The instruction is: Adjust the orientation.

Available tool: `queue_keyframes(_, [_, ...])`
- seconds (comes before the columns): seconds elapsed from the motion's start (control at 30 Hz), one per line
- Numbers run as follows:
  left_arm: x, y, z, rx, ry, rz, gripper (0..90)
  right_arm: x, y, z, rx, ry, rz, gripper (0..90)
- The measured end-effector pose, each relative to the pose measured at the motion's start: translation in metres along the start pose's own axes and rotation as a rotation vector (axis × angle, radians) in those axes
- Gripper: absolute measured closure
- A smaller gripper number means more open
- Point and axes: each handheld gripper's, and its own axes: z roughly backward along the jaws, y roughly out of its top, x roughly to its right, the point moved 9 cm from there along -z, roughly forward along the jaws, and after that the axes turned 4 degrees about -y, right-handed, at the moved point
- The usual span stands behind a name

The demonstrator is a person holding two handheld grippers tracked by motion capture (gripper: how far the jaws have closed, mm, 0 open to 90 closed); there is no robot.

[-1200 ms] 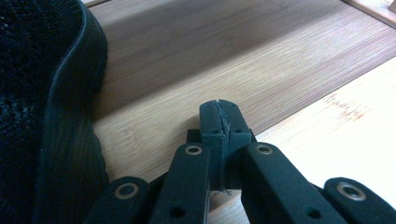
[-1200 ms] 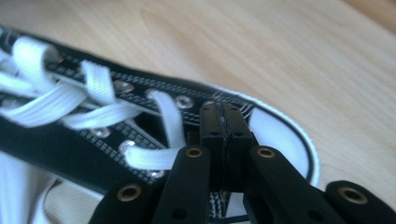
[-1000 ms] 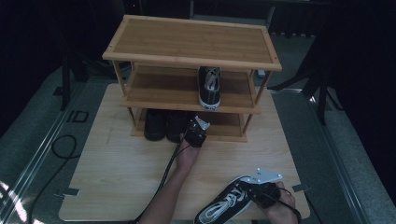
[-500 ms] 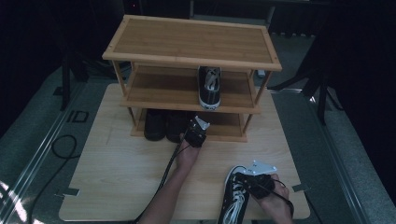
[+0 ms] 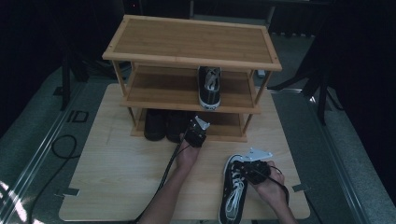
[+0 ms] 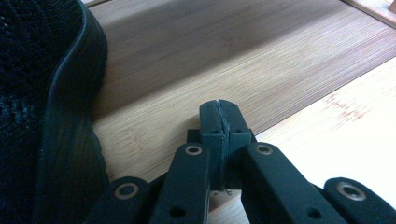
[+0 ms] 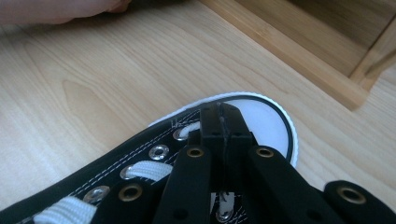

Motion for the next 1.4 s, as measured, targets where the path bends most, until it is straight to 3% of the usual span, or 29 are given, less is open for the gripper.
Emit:
queue_keyframes(0.23, [0.000,0.000,0.000,0.001,0.002,0.002,90.0,0.008,0.010,-0.009,-0.007,-0.008,0.023,90.0])
queue_keyframes(0.43, [0.000,0.000,0.000,0.001,-0.001,0.001,90.0,0.027,0.026,-0.022,-0.007,0.000,0.011,90.0])
queue_keyframes(0.73, [0.000,0.000,0.000,0.000,0.002,0.002,90.0,0.025,0.034,-0.030,-0.019,0.026,0.013,89.3])
queue_keyframes(0.87, [0.000,0.000,0.000,0.000,0.000,-0.001,90.0,0.024,0.033,-0.023,-0.030,0.033,-0.017,84.4])
queue_keyframes(1.0, [0.000,0.000,0.000,0.000,0.003,0.002,90.0,0.022,0.036,-0.005,0.010,0.041,-0.065,78.9])
queue_keyframes(1.13, [0.000,0.000,0.000,0.000,0.003,0.001,90.0,0.019,0.034,0.010,0.022,0.036,-0.084,74.2])
queue_keyframes(1.4, [0.000,0.000,0.000,0.000,0.003,0.001,90.0,0.007,0.027,0.036,0.046,0.073,-0.151,67.9])
